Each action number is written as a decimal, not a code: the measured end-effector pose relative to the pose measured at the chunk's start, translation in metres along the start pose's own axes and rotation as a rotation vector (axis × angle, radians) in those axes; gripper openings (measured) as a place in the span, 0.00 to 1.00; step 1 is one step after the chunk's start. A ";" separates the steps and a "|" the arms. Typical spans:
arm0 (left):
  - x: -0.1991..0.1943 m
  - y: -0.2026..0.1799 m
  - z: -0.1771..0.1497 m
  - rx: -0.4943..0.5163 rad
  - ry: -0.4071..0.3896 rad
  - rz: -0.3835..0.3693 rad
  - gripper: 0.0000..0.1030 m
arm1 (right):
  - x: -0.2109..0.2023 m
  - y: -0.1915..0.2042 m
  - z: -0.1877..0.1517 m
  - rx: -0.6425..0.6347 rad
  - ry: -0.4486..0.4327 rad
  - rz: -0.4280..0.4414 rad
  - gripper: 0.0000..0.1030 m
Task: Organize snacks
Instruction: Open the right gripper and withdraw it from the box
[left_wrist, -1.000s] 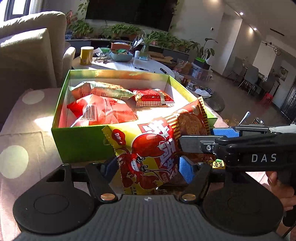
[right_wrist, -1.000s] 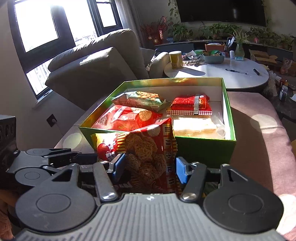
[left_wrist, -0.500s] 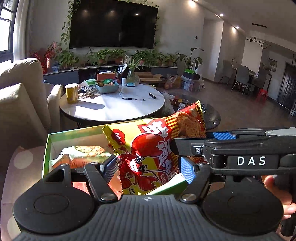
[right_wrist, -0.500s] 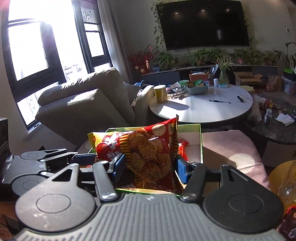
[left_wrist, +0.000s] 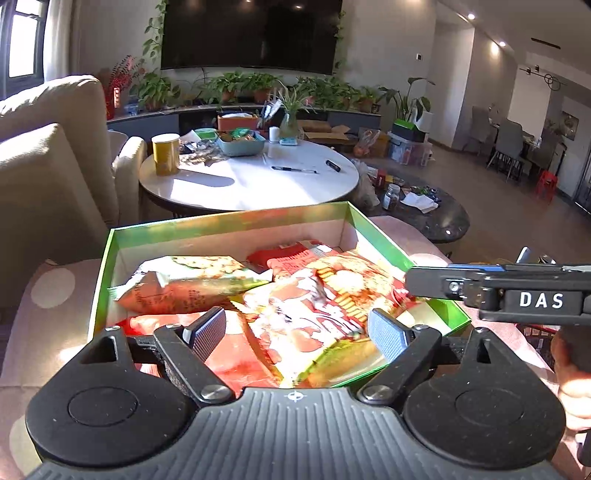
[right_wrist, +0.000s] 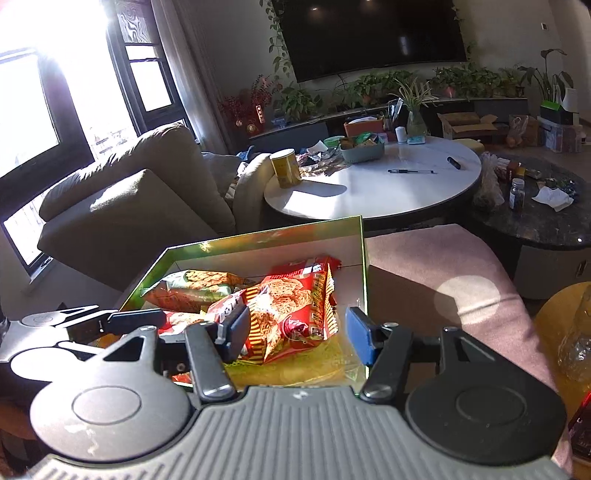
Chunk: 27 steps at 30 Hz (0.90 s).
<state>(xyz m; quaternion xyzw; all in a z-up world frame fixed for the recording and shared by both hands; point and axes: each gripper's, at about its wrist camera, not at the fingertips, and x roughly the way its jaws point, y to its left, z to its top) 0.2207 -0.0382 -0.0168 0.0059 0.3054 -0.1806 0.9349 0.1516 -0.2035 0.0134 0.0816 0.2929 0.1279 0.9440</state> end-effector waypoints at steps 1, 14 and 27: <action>-0.004 0.002 0.000 -0.005 -0.009 0.008 0.83 | -0.003 0.000 0.000 0.000 -0.004 0.002 0.63; -0.070 0.019 -0.026 -0.055 -0.067 0.094 0.87 | -0.042 0.024 -0.022 -0.095 -0.036 0.016 0.63; -0.100 0.002 -0.049 -0.054 -0.061 0.149 0.87 | -0.064 0.053 -0.047 -0.150 -0.008 0.061 0.63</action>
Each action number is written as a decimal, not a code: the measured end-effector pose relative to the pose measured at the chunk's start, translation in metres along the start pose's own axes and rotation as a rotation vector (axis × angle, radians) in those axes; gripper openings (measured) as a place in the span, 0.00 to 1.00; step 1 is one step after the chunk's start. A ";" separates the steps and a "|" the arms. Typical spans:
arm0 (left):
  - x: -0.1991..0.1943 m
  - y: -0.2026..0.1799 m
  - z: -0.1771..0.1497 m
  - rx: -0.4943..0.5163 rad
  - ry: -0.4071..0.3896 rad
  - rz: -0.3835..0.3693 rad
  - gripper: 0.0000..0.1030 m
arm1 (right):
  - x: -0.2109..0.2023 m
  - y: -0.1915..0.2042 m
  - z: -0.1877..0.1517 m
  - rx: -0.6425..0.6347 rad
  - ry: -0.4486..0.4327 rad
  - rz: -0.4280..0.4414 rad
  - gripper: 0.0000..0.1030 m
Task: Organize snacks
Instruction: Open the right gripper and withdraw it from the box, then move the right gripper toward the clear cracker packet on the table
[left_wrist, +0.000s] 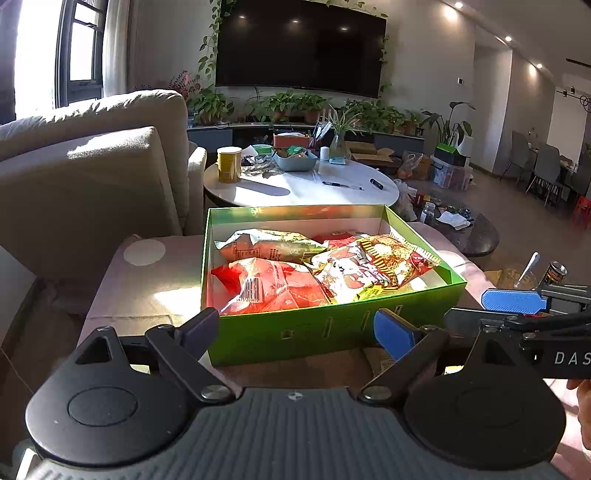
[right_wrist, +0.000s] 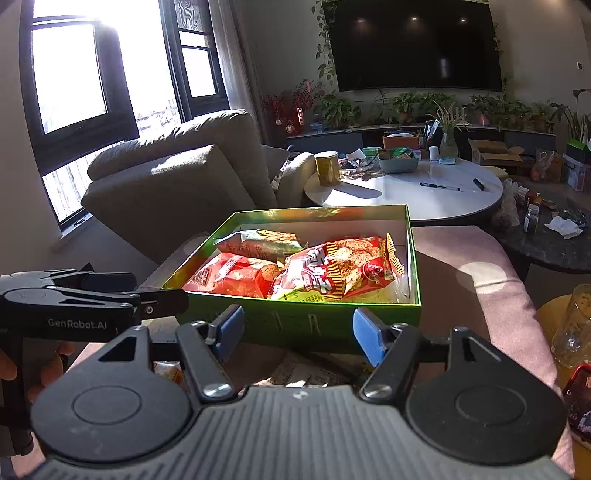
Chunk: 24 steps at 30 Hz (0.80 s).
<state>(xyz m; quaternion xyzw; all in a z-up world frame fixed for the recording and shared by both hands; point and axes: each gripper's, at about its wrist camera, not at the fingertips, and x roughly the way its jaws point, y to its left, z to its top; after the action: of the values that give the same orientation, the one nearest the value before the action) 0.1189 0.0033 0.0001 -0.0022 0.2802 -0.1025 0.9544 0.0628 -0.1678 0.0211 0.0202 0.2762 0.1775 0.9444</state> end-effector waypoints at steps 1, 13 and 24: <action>-0.002 -0.001 -0.002 0.003 0.002 0.002 0.88 | -0.002 0.001 -0.001 -0.001 0.002 0.004 0.63; -0.021 -0.003 -0.036 -0.009 0.046 0.057 0.88 | -0.017 0.020 -0.026 -0.013 0.050 0.029 0.63; -0.010 0.002 -0.066 -0.043 0.117 0.047 0.89 | 0.001 0.025 -0.060 0.004 0.170 0.020 0.63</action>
<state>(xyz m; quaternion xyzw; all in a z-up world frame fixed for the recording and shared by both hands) 0.0757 0.0110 -0.0502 -0.0103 0.3379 -0.0741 0.9382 0.0234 -0.1479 -0.0269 0.0099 0.3553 0.1874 0.9157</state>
